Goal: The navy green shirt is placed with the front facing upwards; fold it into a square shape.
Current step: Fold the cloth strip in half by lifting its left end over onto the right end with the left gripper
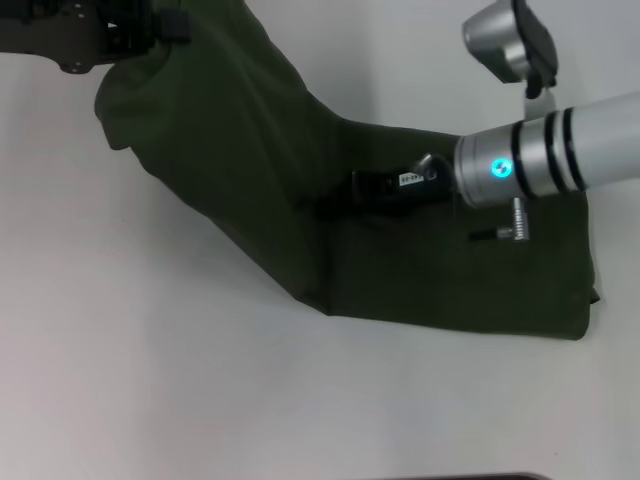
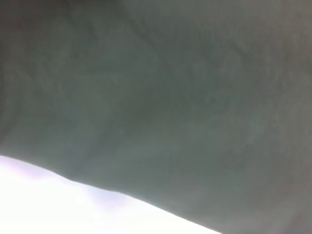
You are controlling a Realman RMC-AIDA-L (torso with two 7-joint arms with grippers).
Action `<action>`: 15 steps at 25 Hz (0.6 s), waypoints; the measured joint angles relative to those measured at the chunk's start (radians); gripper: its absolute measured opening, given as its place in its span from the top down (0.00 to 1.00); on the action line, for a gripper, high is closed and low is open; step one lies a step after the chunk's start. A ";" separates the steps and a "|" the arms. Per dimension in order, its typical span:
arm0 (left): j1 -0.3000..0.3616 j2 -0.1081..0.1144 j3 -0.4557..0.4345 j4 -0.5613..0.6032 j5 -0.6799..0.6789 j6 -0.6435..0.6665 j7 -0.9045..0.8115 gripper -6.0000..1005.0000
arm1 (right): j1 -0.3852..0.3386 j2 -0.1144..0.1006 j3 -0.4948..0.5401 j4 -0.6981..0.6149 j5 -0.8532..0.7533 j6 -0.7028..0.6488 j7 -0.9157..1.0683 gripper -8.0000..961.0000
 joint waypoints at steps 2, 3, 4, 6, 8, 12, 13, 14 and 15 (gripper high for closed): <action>0.002 0.000 0.000 0.000 0.000 -0.002 0.001 0.88 | 0.019 0.000 -0.025 0.018 0.003 0.028 0.007 0.96; 0.004 0.001 0.000 0.000 0.000 -0.003 0.001 0.88 | 0.026 0.000 -0.031 0.023 0.005 0.032 0.008 0.96; 0.005 0.001 0.000 0.000 0.000 -0.004 0.002 0.88 | 0.029 0.000 -0.032 0.023 0.006 0.031 0.008 0.96; 0.006 0.001 0.000 0.000 -0.001 -0.006 0.003 0.88 | 0.031 -0.002 -0.031 0.020 0.007 0.028 0.008 0.96; 0.010 0.001 0.000 0.000 -0.001 -0.007 0.005 0.88 | 0.029 -0.005 -0.025 0.017 0.008 0.030 0.009 0.96; 0.013 0.001 0.000 0.000 -0.002 -0.009 0.005 0.88 | 0.004 -0.012 -0.013 -0.009 0.020 -0.017 0.011 0.96; 0.014 0.002 0.000 0.000 -0.002 -0.010 0.005 0.88 | -0.011 -0.014 -0.010 -0.028 0.024 -0.038 0.011 0.96; 0.014 0.002 0.000 0.000 -0.002 -0.010 0.005 0.88 | -0.032 -0.016 -0.005 -0.056 0.030 -0.058 0.013 0.96; 0.015 0.003 0.000 0.000 -0.002 -0.011 0.005 0.88 | -0.051 -0.017 0.004 -0.079 0.034 -0.066 0.015 0.96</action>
